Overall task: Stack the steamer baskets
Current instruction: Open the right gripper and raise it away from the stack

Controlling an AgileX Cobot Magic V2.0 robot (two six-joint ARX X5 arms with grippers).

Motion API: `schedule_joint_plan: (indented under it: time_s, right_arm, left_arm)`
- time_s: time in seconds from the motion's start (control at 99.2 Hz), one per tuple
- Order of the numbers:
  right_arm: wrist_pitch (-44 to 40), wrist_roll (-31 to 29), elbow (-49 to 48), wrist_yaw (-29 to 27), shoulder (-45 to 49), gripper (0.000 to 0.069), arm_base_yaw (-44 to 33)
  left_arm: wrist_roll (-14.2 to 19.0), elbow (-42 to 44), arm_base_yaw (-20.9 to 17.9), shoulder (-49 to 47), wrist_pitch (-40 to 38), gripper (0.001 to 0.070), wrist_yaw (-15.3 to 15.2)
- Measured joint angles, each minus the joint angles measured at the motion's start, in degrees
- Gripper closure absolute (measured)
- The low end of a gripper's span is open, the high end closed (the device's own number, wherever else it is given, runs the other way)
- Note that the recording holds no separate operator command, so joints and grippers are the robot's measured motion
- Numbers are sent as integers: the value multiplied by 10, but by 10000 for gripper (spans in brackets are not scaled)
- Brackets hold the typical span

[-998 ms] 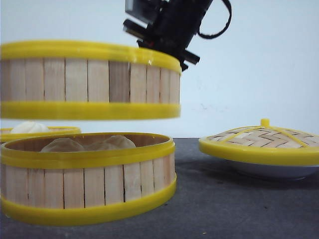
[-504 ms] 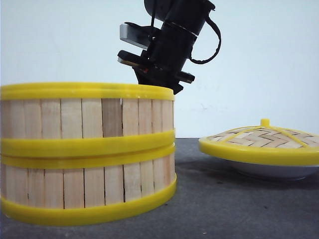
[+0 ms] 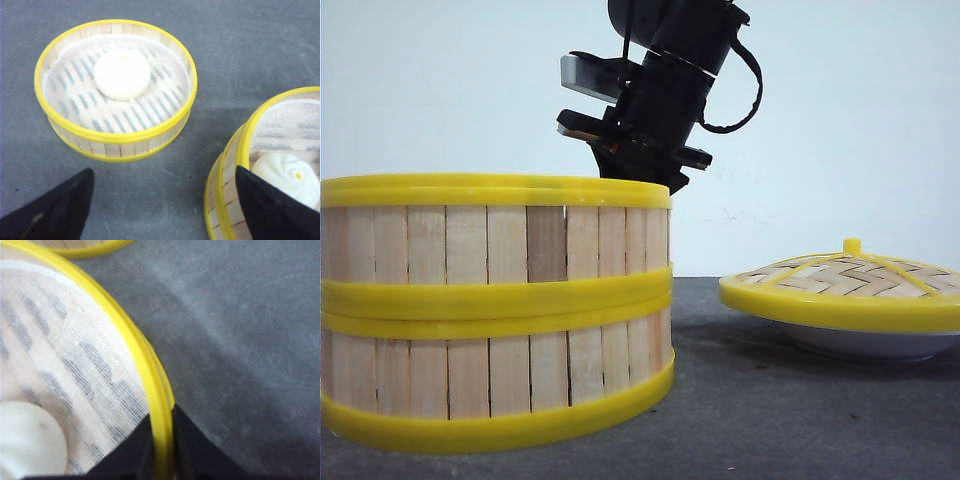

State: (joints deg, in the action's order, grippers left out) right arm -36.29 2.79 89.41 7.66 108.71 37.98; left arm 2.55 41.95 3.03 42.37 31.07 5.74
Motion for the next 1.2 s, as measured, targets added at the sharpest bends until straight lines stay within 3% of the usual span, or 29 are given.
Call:
schedule_joint_plan:
  time_s: [0.454, 0.514, 0.655, 0.797, 0.988, 1.2]
  right_arm:
    - [-3, 0, 0, -5, 0, 664, -2]
    - [-3, -1, 0, -9, 0, 621, -2]
    - [0, -2, 0, -14, 0, 440, -7]
    - [1, -2, 0, -14, 0, 348, -12]
    - [-27, -2, 0, -6, -39, 315, -28]
    - [-85, 3, 1, 27, -152, 315, -69]
  left_arm:
    - [0, 0, 0, 0, 0, 158, 0]
    - [0, 0, 0, 0, 0, 158, 0]
    - [0, 0, 0, 0, 0, 158, 0]
    - [0, 0, 0, 0, 0, 158, 0]
    - [1, 18, -10, 42, 0, 158, 0]
    - [5, 85, -64, 156, -10, 158, 0]
